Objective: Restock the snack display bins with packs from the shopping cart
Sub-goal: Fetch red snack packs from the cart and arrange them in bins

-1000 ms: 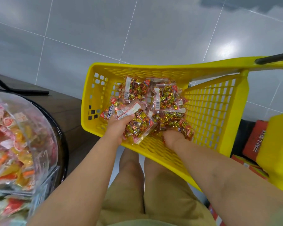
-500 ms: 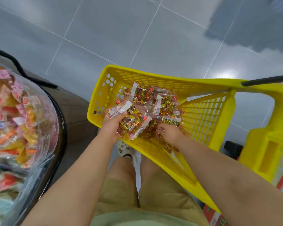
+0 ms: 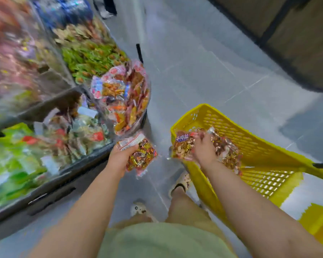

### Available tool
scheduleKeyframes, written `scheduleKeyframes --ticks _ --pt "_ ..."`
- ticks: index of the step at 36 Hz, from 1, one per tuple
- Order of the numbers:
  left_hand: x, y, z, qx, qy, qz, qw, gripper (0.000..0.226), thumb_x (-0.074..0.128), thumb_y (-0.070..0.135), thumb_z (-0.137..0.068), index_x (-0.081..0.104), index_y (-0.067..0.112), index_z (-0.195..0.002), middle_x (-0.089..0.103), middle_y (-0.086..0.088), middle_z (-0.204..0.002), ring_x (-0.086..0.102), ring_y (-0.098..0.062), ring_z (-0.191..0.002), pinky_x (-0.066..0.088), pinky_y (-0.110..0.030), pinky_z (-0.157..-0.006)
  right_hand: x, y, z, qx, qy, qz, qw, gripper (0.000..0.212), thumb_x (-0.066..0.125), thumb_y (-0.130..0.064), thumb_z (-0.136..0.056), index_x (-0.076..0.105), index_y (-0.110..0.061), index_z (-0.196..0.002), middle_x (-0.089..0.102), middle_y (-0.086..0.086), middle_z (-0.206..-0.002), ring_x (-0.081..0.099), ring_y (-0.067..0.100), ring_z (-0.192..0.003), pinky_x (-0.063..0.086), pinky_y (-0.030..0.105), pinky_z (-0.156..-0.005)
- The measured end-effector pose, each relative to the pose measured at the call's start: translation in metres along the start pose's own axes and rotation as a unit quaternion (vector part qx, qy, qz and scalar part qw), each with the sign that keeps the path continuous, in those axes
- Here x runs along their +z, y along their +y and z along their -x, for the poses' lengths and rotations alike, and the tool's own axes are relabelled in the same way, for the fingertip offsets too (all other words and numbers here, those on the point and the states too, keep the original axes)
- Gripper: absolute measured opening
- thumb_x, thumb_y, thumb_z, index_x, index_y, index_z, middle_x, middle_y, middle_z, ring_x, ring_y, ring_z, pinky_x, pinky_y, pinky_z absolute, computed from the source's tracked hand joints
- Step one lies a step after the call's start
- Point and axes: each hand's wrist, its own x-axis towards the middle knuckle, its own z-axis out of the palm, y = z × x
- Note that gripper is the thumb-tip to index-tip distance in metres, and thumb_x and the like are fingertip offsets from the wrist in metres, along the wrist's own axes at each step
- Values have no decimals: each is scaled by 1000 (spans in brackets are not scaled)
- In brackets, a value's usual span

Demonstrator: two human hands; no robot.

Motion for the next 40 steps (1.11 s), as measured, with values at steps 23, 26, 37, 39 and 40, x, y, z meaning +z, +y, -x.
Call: scheduleKeyframes --ticks 23,26,37,39,40 --pt "-345 -28 108 66 239 249 936 41 70 -1 -80 63 11 -119 70 -11 -99 69 -19 -69 52 -27 -45 286 -166 202 154 -355 -268 882 36 47 -31 -99 54 -7 -126 66 10 -117 69 24 -91 55 33 -52" --pt "-359 -14 100 80 248 261 929 39 72 0 -78 64 13 -114 70 -9 -94 70 -16 -66 52 -26 -46 304 -187 204 130 -377 -211 892 52 65 -22 -88 46 -11 -136 54 8 -134 54 26 -119 56 32 -61" --pt "-395 98 39 140 271 174 936 58 84 20 -61 59 16 -113 67 -12 -115 64 -32 -105 50 -52 -95 352 -268 162 16 -361 -156 919 79 72 2 -76 31 -16 -141 51 10 -122 66 20 -75 57 43 -60" --pt "-400 120 26 156 268 150 939 42 85 17 -66 62 21 -101 69 -7 -107 66 -28 -100 51 -49 -94 357 -287 157 20 -364 -153 919 77 68 4 -79 29 -14 -143 56 7 -106 64 19 -72 53 30 -47" --pt "-402 131 20 164 271 137 938 35 84 16 -68 62 23 -94 70 -5 -104 67 -25 -97 52 -47 -93 358 -297 154 18 -368 -149 917 77 66 6 -80 28 -13 -144 56 6 -98 63 15 -68 51 26 -45"
